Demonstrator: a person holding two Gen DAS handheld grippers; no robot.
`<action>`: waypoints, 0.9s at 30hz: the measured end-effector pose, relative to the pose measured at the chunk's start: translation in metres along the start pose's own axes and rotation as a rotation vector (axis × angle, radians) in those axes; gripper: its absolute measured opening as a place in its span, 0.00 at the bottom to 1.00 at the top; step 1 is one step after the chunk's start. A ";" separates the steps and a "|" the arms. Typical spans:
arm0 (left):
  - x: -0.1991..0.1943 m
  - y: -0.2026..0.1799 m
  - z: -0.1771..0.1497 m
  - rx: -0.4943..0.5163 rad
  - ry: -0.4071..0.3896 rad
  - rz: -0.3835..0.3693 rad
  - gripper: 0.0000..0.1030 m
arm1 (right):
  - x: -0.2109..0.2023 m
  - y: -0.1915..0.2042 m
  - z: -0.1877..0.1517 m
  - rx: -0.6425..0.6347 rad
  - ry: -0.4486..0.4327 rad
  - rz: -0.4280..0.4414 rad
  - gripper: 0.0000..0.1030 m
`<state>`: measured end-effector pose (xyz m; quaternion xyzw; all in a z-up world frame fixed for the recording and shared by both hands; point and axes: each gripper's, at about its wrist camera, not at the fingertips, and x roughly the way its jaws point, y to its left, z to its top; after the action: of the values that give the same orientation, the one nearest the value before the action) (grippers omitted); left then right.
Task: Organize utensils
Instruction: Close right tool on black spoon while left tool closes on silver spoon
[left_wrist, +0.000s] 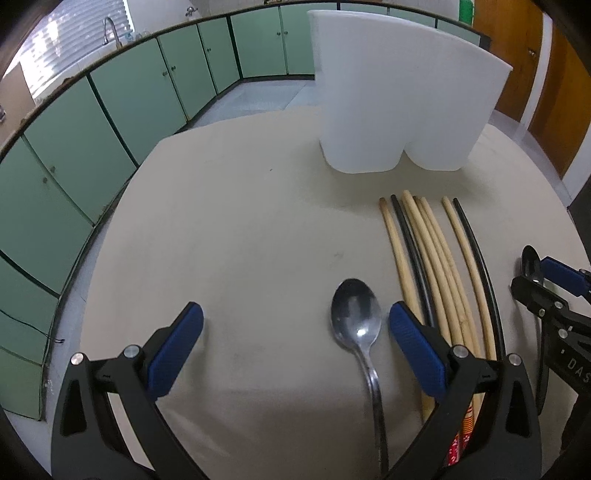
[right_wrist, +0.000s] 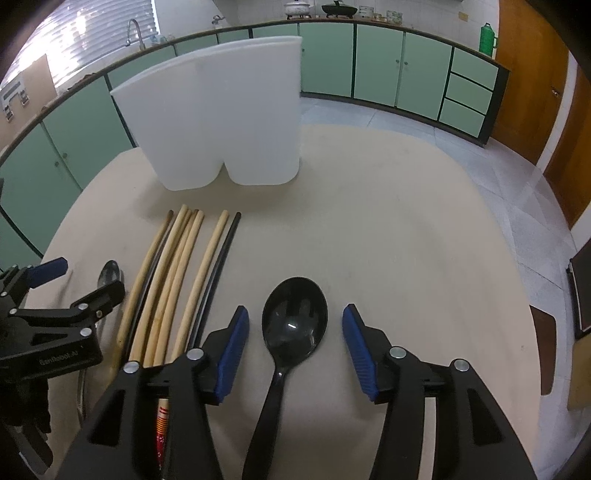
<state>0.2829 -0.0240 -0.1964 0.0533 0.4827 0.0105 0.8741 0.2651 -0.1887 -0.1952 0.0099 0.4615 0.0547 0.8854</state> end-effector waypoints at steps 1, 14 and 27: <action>-0.001 -0.002 -0.002 0.000 0.001 0.001 0.95 | 0.000 0.000 0.000 0.001 0.000 0.001 0.51; 0.003 0.012 -0.013 -0.070 0.017 -0.053 0.92 | 0.000 -0.001 -0.001 -0.012 0.008 0.001 0.54; 0.007 0.006 -0.004 -0.049 0.001 -0.084 0.73 | 0.002 -0.003 0.005 0.011 0.015 -0.012 0.34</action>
<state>0.2829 -0.0171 -0.2036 0.0114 0.4845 -0.0143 0.8746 0.2706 -0.1910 -0.1939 0.0116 0.4686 0.0468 0.8821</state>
